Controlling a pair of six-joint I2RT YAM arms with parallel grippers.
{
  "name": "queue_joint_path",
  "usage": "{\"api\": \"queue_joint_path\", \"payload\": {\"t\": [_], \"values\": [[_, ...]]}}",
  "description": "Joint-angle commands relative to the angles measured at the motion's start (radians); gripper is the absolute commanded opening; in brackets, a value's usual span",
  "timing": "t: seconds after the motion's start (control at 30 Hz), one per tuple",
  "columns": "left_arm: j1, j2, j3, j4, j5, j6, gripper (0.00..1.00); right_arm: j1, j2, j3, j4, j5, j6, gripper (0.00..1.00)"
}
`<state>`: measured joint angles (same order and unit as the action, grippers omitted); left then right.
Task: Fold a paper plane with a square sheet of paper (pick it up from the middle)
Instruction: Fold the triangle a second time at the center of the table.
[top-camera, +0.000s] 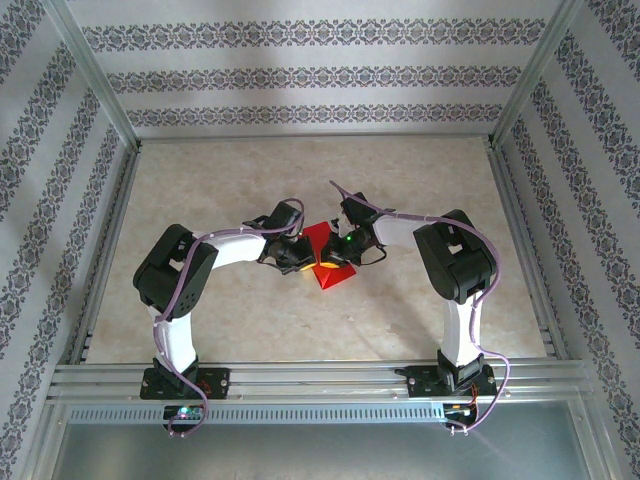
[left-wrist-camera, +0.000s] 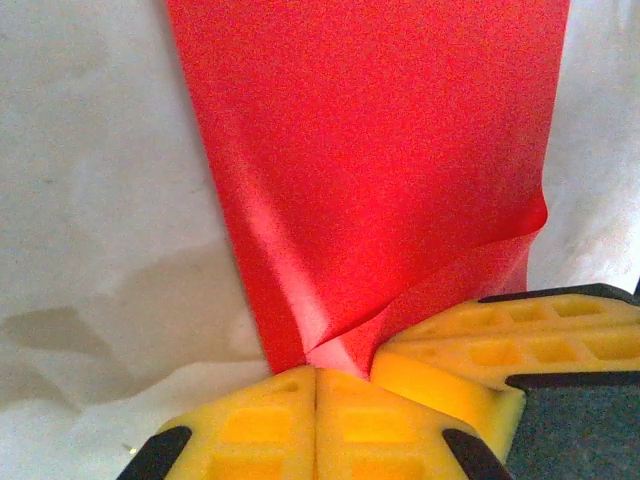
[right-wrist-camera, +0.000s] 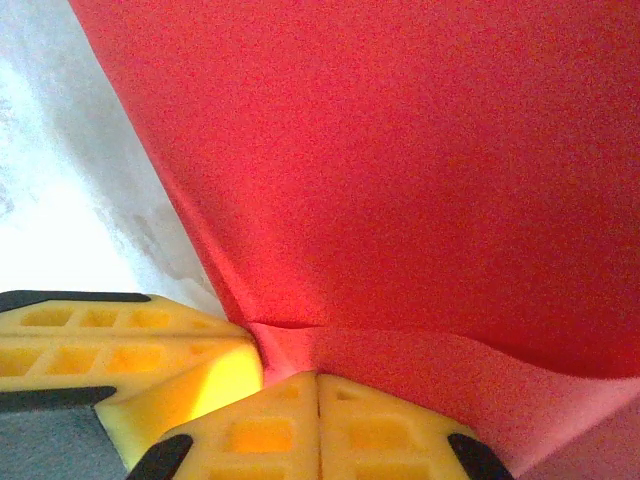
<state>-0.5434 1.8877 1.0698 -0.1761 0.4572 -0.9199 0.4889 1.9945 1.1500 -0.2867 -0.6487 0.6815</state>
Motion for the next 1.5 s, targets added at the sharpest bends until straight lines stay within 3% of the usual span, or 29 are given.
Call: {"api": "queue_joint_path", "payload": {"t": [0.0, 0.57, 1.0, 1.47], "values": [[-0.010, 0.022, 0.025, -0.061, -0.036, 0.033, 0.07, 0.014, 0.035, -0.035, -0.089, 0.080, 0.048, 0.09], [-0.010, 0.077, 0.101, -0.232, -0.082, 0.120, 0.06, -0.024, -0.078, -0.002, -0.029, -0.020, 0.047, 0.14], [-0.010, 0.115, 0.185, -0.347, -0.117, 0.219, 0.05, -0.044, -0.049, -0.003, -0.050, 0.045, -0.131, 0.11], [-0.010, 0.117, 0.258, -0.390, -0.118, 0.292, 0.05, -0.050, -0.004, -0.066, -0.036, 0.155, -0.021, 0.11]]}}
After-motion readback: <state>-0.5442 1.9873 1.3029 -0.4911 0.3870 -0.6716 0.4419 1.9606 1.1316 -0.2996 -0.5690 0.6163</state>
